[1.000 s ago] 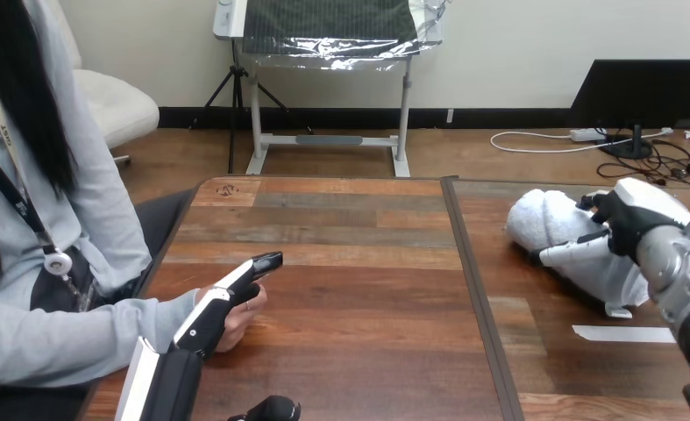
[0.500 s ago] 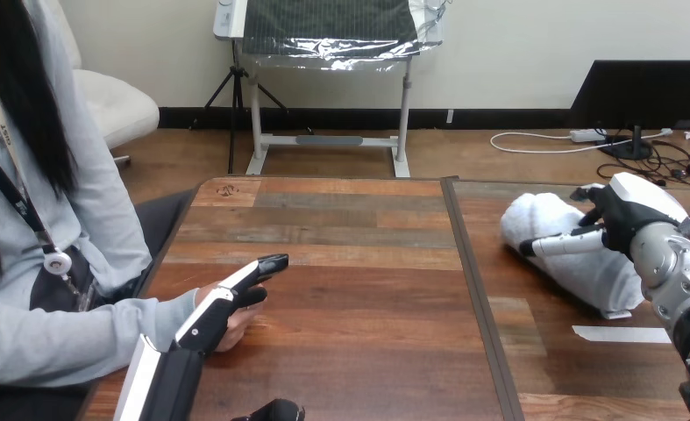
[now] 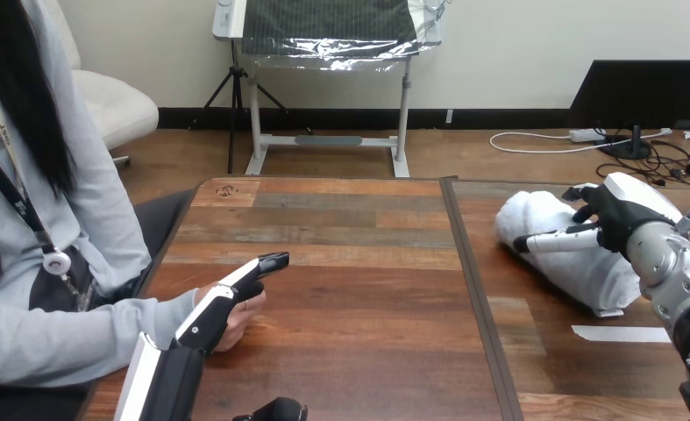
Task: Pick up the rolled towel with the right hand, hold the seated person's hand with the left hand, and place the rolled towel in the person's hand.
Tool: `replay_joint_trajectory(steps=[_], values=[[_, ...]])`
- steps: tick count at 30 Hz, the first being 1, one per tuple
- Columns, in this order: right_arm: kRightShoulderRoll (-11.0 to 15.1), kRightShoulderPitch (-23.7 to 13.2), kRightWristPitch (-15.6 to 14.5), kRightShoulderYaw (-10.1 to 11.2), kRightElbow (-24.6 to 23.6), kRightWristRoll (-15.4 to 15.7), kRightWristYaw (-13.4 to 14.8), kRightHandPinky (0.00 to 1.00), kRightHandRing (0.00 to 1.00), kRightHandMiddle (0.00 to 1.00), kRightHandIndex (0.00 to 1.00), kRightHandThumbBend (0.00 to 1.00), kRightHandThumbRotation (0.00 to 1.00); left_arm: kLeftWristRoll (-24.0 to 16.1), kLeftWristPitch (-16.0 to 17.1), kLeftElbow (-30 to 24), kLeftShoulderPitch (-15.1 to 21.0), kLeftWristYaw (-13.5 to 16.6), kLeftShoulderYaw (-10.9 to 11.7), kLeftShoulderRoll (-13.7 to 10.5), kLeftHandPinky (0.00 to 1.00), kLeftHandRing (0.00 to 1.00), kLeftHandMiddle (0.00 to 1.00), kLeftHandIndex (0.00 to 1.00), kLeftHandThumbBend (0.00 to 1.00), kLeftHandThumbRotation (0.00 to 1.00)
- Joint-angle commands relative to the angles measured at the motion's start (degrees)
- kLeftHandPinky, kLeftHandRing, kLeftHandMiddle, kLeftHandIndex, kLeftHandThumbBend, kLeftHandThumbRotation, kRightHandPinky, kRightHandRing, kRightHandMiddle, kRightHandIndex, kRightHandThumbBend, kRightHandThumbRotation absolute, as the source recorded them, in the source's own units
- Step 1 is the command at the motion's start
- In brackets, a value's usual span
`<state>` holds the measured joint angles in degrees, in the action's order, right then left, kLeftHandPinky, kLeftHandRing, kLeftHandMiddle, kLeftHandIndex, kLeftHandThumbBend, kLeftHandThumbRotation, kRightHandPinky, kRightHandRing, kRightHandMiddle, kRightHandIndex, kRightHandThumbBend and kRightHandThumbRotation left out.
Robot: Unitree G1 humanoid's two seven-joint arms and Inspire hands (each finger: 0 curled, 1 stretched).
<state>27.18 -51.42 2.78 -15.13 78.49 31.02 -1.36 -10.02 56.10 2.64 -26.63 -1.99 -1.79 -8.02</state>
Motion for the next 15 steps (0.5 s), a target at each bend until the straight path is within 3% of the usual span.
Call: replay_joint_trajectory(steps=[1,9,15], values=[[-4.7,1.7,1.5,-0.2,-0.7,-1.3,-3.2,0.58,0.73,0.79,0.91,0.89,0.54,0.5,0.1,-0.4,4.3,-0.2,-1.2,0.5,0.85,0.87,0.85,0.81,0.99,0.82],[-5.1,2.7,3.1,-0.3,-1.6,-2.3,-4.2,0.63,0.77,0.84,0.91,0.87,0.55,0.5,-0.1,0.6,6.2,-0.2,-1.8,1.0,0.85,0.87,0.85,0.81,0.98,0.8],[-5.4,3.5,4.2,-0.7,-2.5,-2.6,-4.1,0.62,0.75,0.8,0.91,0.88,0.55,0.5,-0.3,0.9,7.1,-0.3,-2.3,0.9,0.85,0.88,0.85,0.81,0.98,0.8]])
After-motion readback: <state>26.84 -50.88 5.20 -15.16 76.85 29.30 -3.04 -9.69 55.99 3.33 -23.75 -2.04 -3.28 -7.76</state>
